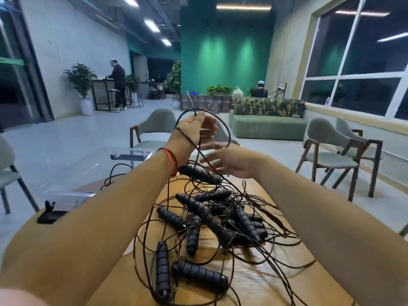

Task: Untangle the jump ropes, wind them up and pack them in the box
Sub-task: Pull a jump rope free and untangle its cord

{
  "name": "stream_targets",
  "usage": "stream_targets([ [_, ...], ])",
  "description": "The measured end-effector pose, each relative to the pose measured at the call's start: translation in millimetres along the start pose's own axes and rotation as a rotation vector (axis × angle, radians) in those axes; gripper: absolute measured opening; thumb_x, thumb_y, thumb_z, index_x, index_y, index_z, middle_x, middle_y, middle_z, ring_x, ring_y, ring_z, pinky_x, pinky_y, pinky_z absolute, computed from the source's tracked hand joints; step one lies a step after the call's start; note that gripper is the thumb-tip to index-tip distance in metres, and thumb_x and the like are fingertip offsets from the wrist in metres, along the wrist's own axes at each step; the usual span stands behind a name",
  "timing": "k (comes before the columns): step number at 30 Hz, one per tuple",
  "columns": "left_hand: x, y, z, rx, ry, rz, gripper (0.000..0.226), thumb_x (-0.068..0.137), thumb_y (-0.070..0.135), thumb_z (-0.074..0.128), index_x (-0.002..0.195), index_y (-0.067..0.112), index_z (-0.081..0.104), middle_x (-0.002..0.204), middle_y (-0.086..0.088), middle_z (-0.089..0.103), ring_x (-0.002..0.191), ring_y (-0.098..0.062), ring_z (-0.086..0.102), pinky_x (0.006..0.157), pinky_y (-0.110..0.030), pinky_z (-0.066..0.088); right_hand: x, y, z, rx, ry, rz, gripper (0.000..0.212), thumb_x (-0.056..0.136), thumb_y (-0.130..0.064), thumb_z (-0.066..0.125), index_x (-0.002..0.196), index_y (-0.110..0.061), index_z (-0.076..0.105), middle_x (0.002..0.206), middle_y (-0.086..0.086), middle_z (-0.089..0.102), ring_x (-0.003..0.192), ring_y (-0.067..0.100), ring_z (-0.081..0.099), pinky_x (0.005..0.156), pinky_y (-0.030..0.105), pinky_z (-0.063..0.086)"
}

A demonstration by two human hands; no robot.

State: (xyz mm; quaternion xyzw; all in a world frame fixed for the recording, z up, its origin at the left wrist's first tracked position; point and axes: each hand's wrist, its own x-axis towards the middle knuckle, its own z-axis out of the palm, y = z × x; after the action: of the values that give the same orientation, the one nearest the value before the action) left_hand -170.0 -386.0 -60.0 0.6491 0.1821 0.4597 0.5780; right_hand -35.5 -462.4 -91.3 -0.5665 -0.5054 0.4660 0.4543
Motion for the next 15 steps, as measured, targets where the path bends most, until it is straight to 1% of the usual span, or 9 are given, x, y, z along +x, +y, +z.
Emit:
stream_targets([
  [3, 1, 1, -2, 0.069, -0.066, 0.051, 0.037, 0.115, 0.027, 0.037, 0.105, 0.008, 0.068, 0.091, -0.004, 0.074, 0.081, -0.014, 0.072, 0.076, -0.026, 0.059, 3, 3, 16, -0.377, 0.037, -0.08, 0.016, 0.106, -0.024, 0.067, 0.114, -0.02, 0.08, 0.093, -0.004, 0.075, 0.064, 0.007, 0.059, 0.058, 0.026, 0.046],
  [5, 3, -3, -10, 0.216, -0.05, 0.117, 0.03, 0.113, 0.036, 0.043, 0.109, 0.018, 0.067, 0.099, -0.002, 0.074, 0.086, -0.018, 0.071, 0.077, -0.034, 0.059, 2, -12, 22, -0.497, 0.173, -0.148, 0.019, 0.107, -0.022, 0.062, 0.11, -0.014, 0.079, 0.096, 0.001, 0.078, 0.066, 0.009, 0.06, 0.055, 0.025, 0.048],
  [6, 4, -5, -15, 0.273, -0.041, 0.114, 0.029, 0.111, 0.04, 0.047, 0.105, 0.019, 0.066, 0.097, -0.003, 0.072, 0.08, -0.019, 0.069, 0.072, -0.041, 0.057, 1, -23, 22, -0.479, 0.247, -0.191, 0.02, 0.108, -0.021, 0.06, 0.109, -0.011, 0.077, 0.094, 0.003, 0.077, 0.067, 0.011, 0.061, 0.052, 0.023, 0.048],
  [8, 0, -9, -18, 0.265, -0.074, 0.078, 0.036, 0.111, 0.04, 0.046, 0.096, 0.012, 0.064, 0.087, -0.008, 0.066, 0.069, -0.015, 0.068, 0.062, -0.039, 0.054, -2, -42, 18, -0.348, 0.328, -0.29, 0.024, 0.108, -0.025, 0.061, 0.107, -0.006, 0.075, 0.087, 0.005, 0.073, 0.064, 0.013, 0.06, 0.048, 0.021, 0.046],
  [10, -16, -17, -17, 0.251, -0.159, 0.02, 0.05, 0.111, 0.049, 0.039, 0.113, 0.008, 0.067, 0.093, -0.008, 0.067, 0.077, -0.016, 0.068, 0.061, -0.028, 0.056, -5, -63, 13, -0.244, 0.345, -0.396, 0.027, 0.108, -0.03, 0.062, 0.098, -0.007, 0.074, 0.083, 0.009, 0.069, 0.06, 0.015, 0.057, 0.047, 0.024, 0.045],
  [11, -27, -21, -17, 0.259, -0.17, -0.063, 0.054, 0.11, 0.055, 0.036, 0.121, 0.011, 0.066, 0.095, -0.008, 0.067, 0.079, -0.019, 0.065, 0.059, -0.026, 0.054, -8, -74, 9, -0.176, 0.37, -0.451, 0.029, 0.108, -0.031, 0.062, 0.092, -0.01, 0.073, 0.078, 0.007, 0.067, 0.057, 0.014, 0.054, 0.048, 0.024, 0.044],
  [13, -39, -44, -34, 0.607, -0.279, -0.114, 0.054, 0.109, 0.058, 0.035, 0.116, 0.015, 0.066, 0.096, -0.007, 0.068, 0.081, -0.022, 0.061, 0.065, -0.03, 0.05, -13, -103, -3, 0.017, 0.428, -0.505, 0.031, 0.109, -0.03, 0.06, 0.084, -0.012, 0.068, 0.065, -0.002, 0.059, 0.048, 0.009, 0.048, 0.047, 0.022, 0.041],
  [14, -41, -60, -45, 0.863, -0.368, -0.052, 0.049, 0.108, 0.058, 0.038, 0.112, 0.018, 0.066, 0.099, -0.005, 0.07, 0.086, -0.023, 0.064, 0.072, -0.031, 0.05, -18, -119, -9, 0.076, 0.452, -0.499, 0.032, 0.11, -0.03, 0.059, 0.084, -0.013, 0.067, 0.064, -0.004, 0.057, 0.047, 0.009, 0.049, 0.047, 0.022, 0.042],
  [15, -50, -64, -47, 1.033, -0.407, -0.016, 0.043, 0.107, 0.057, 0.042, 0.112, 0.021, 0.066, 0.102, -0.004, 0.071, 0.093, -0.022, 0.066, 0.079, -0.032, 0.051, -23, -133, -15, 0.083, 0.475, -0.487, 0.033, 0.11, -0.033, 0.058, 0.085, -0.014, 0.067, 0.067, -0.004, 0.057, 0.049, 0.01, 0.052, 0.05, 0.024, 0.046],
])
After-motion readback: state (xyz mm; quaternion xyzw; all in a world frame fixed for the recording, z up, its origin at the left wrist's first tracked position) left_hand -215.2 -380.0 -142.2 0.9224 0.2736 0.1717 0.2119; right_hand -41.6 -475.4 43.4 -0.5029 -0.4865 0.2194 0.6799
